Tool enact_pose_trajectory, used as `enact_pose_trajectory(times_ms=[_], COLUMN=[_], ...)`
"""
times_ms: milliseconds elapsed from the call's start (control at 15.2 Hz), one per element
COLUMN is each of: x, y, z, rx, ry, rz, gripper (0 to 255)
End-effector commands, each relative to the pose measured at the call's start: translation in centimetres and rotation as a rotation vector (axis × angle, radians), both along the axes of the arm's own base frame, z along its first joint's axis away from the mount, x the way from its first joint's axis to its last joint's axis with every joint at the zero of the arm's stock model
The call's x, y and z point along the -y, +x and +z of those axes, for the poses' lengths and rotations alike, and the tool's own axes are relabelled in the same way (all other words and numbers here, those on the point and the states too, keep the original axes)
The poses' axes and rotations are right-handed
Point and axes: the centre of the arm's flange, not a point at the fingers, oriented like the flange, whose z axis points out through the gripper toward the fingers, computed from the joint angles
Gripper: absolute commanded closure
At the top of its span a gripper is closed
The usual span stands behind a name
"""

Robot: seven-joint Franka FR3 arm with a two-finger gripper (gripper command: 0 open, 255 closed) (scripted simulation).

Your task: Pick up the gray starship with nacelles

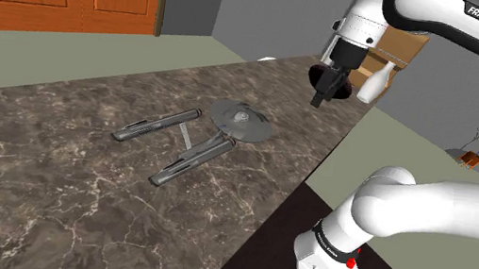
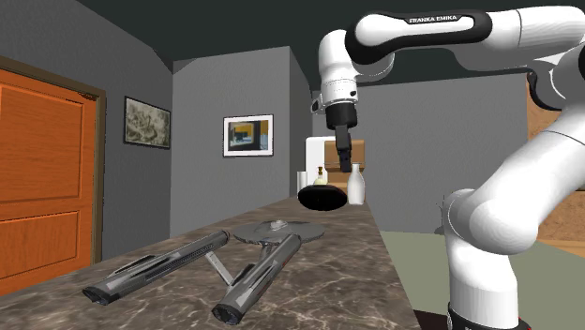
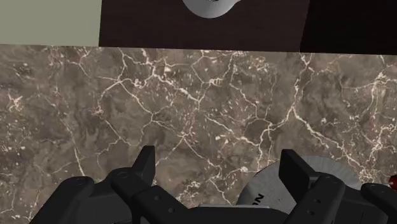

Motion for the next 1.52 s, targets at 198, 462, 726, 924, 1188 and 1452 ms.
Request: enact_pose_trajectory(times_ms=[198, 462, 726, 924, 1188, 1452], x=[-3.0, -7.0, -11.1, -14.3, -18.6, -22.9], y=[0.9, 2.0, 3.2, 4.0, 5.2, 6.2], z=[-1.6, -3.6, -5.5, -6.7, -8.2, -9.5], rx=[0.035, 0.081, 0.128, 0.163, 0.209, 0.256], ry=[0.023, 0.054, 0.085, 0.108, 0.139, 0.170], rz=[0.018, 0.041, 0.064, 0.082, 0.105, 0.129], gripper=[0, 0, 0, 0, 0, 0])
